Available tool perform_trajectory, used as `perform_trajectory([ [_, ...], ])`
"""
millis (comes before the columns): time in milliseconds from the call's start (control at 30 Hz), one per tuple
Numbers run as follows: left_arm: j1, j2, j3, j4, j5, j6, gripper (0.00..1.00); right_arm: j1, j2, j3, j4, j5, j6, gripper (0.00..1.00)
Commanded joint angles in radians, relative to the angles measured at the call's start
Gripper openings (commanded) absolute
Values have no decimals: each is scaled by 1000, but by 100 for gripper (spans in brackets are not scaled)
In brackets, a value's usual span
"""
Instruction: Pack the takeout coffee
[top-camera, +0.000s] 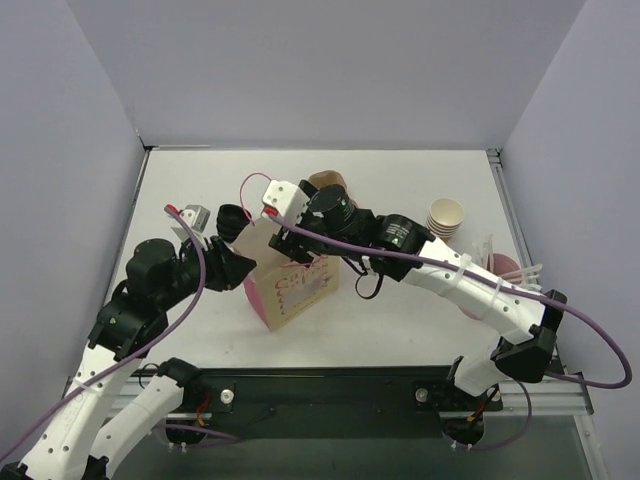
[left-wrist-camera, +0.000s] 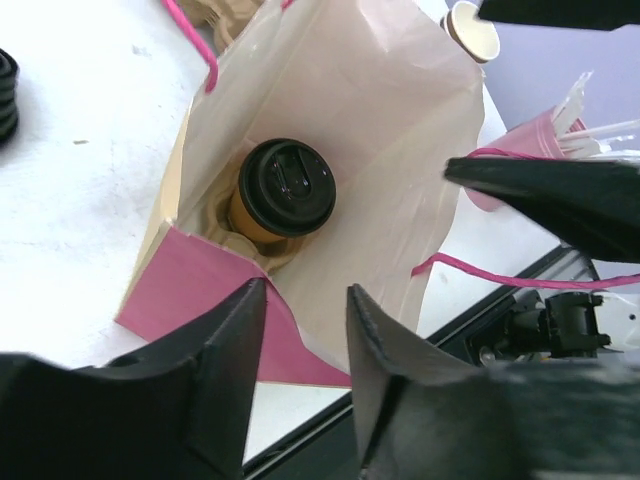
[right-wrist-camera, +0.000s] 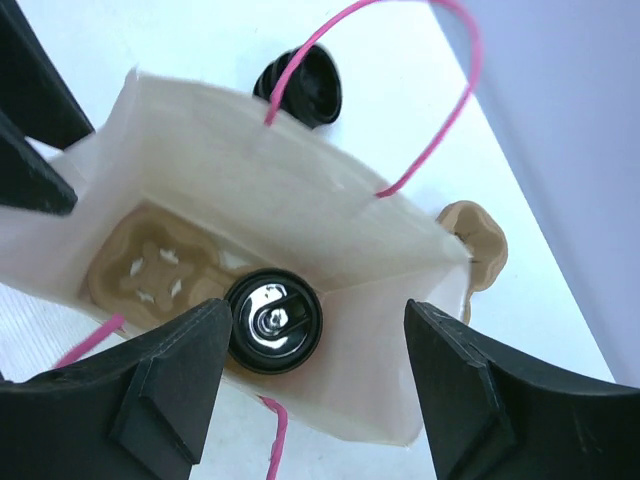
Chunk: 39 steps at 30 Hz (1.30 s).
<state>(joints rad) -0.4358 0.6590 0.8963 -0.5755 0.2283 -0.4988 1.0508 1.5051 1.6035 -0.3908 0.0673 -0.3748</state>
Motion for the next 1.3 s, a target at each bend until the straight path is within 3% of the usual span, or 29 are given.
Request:
perform_trajectory([
  [0,3,19,82,16,-67,58,51,2,-69,122,6,109,143,71],
  [167,3,56,128,32,-110,120,57,-11,-91,162,6,186,266,71],
  [300,3,80,156,31,-115,147,63,-20,-141,141,-34,343,375,71],
  [400,3,105,209,8,-95,213,82,-28,-193,113,-98,448,445,69],
  [433,3,114,229,-12,-95,230,94,-32,-201,113,-124,507,461,67],
  [600,2,120,279,-21,-161,241,96,-148,-255,116,-380,594,646,62],
  [900,-1,77,296,-82,-339,269,97,-581,-309,30,-807,439,944,60],
  [967,-1,68,309,-104,-379,278,97,-630,-327,-8,-871,408,997,60],
  [1267,-1,8,254,-104,-386,263,97,-745,-388,-200,-875,347,990,52],
])
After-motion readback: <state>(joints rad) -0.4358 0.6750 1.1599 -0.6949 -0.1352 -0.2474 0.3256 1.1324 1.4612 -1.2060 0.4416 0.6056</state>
